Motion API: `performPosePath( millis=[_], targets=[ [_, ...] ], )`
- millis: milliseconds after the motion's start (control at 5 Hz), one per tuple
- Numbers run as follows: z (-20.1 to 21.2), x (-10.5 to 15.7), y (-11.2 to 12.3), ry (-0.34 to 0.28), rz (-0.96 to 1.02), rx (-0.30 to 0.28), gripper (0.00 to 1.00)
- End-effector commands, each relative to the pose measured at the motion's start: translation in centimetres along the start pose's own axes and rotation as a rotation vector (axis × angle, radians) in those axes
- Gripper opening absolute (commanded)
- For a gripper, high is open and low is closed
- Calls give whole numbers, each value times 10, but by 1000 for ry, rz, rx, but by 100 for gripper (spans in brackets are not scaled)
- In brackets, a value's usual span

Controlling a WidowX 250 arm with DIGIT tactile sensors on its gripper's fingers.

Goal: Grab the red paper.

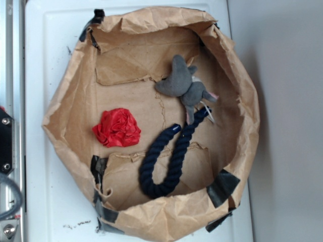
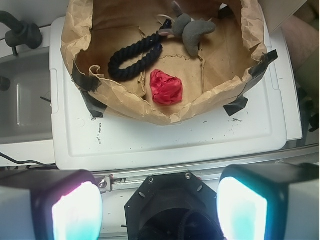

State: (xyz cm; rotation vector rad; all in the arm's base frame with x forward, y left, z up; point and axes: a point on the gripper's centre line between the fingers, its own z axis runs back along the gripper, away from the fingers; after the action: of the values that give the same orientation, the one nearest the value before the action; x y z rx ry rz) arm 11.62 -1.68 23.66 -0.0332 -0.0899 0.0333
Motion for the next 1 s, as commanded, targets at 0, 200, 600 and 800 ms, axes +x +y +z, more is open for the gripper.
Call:
performPosePath(
  millis=[0, 200, 600, 800],
  targets=[
    [0, 0, 0, 0, 0, 0, 100],
    [-12, 30, -16, -49, -23, 45, 100],
    [-12, 54, -20, -52, 63, 31, 100],
    [-12, 54, -20, -52, 63, 31, 100]
  ],
)
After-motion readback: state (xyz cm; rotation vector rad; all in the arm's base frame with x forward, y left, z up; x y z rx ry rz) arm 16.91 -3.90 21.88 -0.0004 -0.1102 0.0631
